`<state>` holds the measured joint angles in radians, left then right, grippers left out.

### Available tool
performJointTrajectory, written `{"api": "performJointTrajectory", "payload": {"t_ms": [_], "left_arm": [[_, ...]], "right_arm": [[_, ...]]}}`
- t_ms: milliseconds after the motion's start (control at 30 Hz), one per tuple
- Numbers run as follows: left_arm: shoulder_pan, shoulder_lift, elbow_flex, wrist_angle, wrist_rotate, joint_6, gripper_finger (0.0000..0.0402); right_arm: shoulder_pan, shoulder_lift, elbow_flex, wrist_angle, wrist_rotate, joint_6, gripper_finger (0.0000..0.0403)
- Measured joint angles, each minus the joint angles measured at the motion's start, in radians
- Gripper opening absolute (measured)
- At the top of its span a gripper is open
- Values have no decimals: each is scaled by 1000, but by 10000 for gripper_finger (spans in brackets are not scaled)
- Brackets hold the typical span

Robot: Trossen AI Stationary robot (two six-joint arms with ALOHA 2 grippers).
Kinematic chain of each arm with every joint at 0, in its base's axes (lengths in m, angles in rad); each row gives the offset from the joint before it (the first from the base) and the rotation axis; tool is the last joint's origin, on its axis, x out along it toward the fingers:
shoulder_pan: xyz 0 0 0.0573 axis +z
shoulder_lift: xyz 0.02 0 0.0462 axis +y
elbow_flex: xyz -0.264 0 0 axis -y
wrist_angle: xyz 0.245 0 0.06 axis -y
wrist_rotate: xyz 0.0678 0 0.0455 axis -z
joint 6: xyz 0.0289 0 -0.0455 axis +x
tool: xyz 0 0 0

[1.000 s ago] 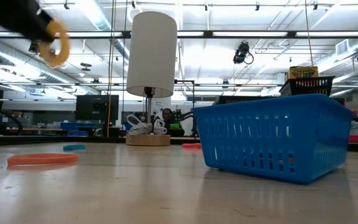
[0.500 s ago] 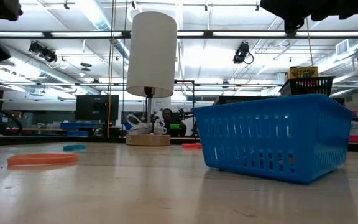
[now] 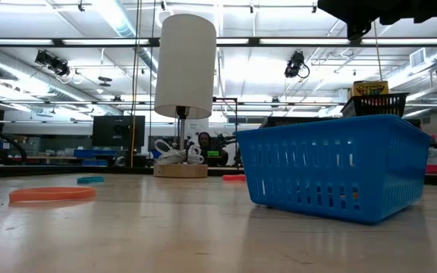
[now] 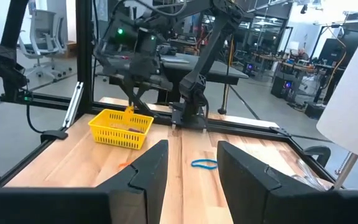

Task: Pick & Place Office Desk Supplies
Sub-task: Put the yellow spring keychain into the yellow bin, then put the orange rubber band into the blue bin

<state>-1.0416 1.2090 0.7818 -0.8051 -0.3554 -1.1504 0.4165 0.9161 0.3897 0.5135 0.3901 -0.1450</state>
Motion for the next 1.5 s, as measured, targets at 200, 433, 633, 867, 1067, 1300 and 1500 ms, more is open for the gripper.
{"api": "performJointTrajectory", "payload": {"t_ms": [200,433,633,867,1067,1300,1500], "left_arm": [[2,94,-1,-29,60,-43,13],[15,139,-1,8,-37,-55,89],[22,139,-1,16,-21,-55,145],[22,139,-1,-30,11,-59,195],[35,132,14,-190,-24,-100,201],[71,132,104,-257,-206,-87,201],[174,148,117,31,-313,143,201]], "right_arm": [[0,0,0,-1,0,3,148],[0,0,0,-1,0,2,148],[0,0,0,-1,0,3,148],[0,0,0,-1,0,3,148],[0,0,0,-1,0,3,148],[0,0,0,-1,0,3,148],[0,0,0,-1,0,3,148]]}}
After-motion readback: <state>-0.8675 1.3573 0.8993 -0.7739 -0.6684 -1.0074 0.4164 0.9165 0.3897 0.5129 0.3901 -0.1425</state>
